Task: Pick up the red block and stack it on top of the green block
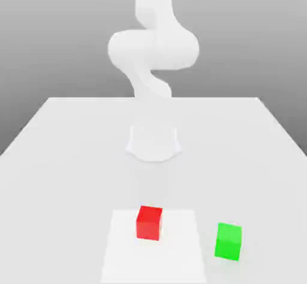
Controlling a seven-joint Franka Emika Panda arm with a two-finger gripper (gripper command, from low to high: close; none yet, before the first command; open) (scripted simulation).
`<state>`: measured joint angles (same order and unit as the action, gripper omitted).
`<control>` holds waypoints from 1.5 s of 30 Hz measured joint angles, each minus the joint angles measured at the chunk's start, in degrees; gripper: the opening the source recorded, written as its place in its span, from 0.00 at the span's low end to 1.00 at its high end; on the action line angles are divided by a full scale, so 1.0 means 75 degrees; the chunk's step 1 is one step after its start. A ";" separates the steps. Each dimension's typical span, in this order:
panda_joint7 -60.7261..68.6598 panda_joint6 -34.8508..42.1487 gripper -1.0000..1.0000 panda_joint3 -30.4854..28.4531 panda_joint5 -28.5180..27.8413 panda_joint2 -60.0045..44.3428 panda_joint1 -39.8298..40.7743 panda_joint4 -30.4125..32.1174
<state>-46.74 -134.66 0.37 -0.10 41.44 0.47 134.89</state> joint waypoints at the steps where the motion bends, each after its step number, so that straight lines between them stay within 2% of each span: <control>1: -0.0059 -0.0185 0.50 0.0022 -0.0007 -0.0289 0.0029 0.0196; 18: -0.0946 -0.3281 0.50 0.0170 -0.0004 -0.5143 0.0327 0.3380; 25: -0.1076 -0.4891 0.50 0.0075 -0.0121 -0.7081 0.0268 0.3303; 26: -0.1092 -0.5034 0.00 0.0053 -0.0141 -0.7248 0.0251 0.3280; 33: -0.1120 -0.5027 0.00 0.0061 -0.0170 -0.7235 0.0261 0.3282; 40: -0.0933 -0.3527 0.00 0.0232 -0.0005 -0.5569 0.0321 0.3450; 45: -0.0200 -0.2742 0.00 0.1043 0.0006 -0.5492 0.0578 0.2740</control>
<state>-48.24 -155.22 8.19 -0.05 0.25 4.80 155.44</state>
